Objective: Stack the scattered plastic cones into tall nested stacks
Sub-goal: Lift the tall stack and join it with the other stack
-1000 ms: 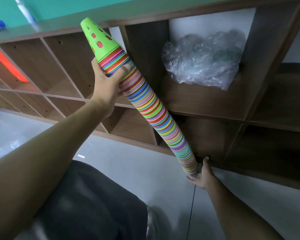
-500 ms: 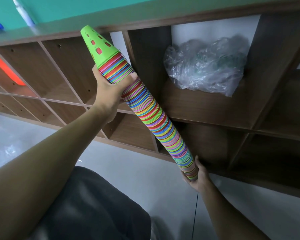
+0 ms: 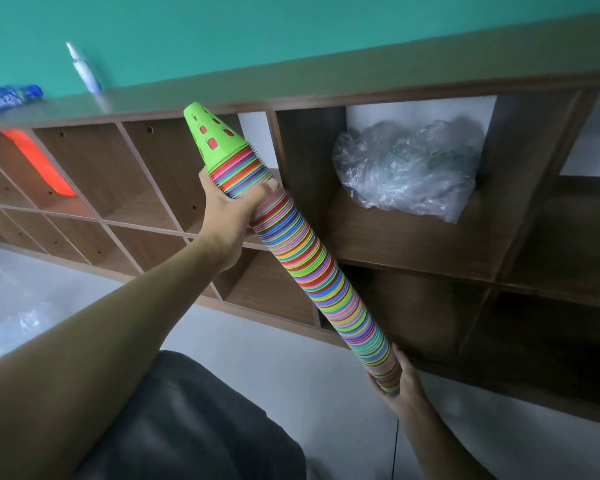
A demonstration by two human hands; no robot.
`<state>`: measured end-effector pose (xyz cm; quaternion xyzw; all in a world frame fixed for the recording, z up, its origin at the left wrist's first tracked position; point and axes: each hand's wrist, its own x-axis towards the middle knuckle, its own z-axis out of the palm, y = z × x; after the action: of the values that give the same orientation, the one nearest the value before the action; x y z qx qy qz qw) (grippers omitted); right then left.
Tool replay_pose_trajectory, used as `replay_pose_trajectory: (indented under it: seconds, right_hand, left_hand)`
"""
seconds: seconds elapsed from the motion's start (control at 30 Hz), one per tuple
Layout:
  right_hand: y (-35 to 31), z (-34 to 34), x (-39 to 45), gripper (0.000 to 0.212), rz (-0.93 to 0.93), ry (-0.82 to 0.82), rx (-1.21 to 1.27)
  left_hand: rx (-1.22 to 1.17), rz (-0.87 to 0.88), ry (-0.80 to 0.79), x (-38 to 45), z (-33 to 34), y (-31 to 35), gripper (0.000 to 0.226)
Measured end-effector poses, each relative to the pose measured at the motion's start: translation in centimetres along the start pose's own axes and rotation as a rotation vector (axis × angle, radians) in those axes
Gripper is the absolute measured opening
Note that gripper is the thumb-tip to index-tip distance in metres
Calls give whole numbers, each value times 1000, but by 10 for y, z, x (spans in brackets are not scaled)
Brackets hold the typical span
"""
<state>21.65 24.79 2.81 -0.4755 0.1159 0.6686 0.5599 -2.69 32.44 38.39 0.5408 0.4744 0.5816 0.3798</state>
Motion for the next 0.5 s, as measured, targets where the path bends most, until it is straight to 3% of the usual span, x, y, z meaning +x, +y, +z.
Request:
replay_pose_trajectory:
  seconds: [0.07,0.17,0.33,0.5]
  right_hand:
    - [-5,-3,-7,65,-49,5,-11]
    - [-17,-11,-20,97,-115,-24,-15]
    - [-48,-29,-70,93,-213,-24,29]
    - [-81,-64,-106,121,-319,13,140]
  left_hand:
    - [-21,6,2,-5,1,9,78]
    - [-54,22,-14,-15,3,23,76]
    - [-127,27,-49,-33,10,49,70]
    - [-238,14,-104,-53,28,79,75]
